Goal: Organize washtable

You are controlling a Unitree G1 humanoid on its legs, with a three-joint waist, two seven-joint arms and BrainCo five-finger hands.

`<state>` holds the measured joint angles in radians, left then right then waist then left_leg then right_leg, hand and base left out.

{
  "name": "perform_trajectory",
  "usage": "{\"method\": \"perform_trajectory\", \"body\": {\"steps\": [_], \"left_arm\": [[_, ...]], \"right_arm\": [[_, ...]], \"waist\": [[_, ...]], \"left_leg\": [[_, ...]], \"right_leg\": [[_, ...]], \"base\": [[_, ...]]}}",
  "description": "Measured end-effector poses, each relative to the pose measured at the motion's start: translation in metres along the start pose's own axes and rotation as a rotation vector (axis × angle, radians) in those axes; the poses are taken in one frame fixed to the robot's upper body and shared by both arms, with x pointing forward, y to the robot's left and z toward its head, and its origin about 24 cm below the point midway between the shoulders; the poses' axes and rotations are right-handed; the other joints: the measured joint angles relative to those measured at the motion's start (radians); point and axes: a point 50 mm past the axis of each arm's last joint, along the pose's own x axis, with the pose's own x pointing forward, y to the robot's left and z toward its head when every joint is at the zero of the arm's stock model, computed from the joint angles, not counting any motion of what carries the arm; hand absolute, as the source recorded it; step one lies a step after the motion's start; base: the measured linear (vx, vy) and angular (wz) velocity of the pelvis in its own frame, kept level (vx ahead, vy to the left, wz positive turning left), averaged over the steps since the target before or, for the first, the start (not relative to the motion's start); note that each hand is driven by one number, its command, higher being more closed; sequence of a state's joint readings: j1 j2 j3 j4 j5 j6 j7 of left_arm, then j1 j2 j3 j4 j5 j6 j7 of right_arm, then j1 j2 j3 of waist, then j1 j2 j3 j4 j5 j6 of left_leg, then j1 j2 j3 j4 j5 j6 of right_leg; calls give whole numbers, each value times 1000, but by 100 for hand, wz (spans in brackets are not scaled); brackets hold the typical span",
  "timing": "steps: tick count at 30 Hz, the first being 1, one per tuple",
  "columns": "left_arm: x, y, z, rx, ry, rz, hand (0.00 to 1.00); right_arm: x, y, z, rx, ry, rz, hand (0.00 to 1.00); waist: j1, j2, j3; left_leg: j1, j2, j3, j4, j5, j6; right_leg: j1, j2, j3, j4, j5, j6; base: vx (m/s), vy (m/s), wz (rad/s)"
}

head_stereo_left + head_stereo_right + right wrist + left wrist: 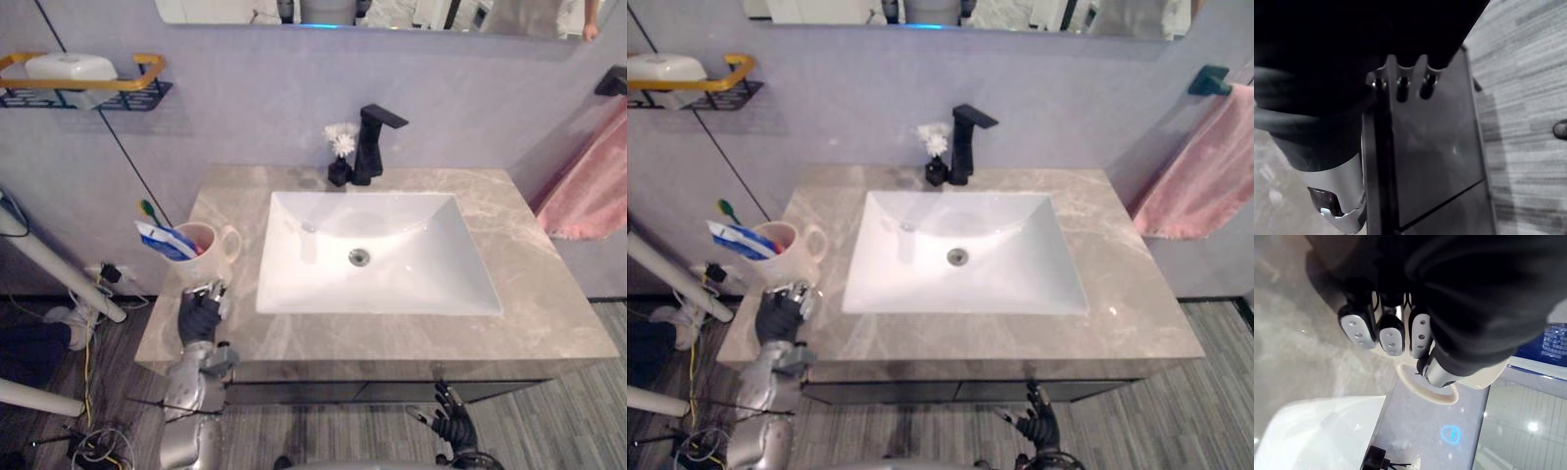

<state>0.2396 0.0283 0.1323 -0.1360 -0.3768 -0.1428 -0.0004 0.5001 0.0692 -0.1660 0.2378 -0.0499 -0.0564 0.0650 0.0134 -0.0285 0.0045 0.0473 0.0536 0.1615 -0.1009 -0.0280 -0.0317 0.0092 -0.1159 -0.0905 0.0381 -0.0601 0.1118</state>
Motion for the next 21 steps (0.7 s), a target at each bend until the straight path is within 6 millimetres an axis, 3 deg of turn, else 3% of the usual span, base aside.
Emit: {"method": "perform_trajectory", "body": {"steps": [13, 21], "left_arm": [[-5, 16, 7, 58, -7, 11, 100], [7, 26, 26, 146, -59, -11, 100]], "right_arm": [[-1, -3, -1, -10, 4, -3, 0], [4, -7, 0, -32, 5, 2, 0]], "waist": [[0, 9, 6], [-1, 11, 22]], "left_leg": [[-2, -2, -17, 0, -2, -2], [-3, -6, -18, 0, 1, 1]], "right_leg": [[5, -2, -18, 0, 0, 0], [3, -4, -15, -1, 1, -3]], "base": [[5, -7, 3], [0, 0, 0]]}}
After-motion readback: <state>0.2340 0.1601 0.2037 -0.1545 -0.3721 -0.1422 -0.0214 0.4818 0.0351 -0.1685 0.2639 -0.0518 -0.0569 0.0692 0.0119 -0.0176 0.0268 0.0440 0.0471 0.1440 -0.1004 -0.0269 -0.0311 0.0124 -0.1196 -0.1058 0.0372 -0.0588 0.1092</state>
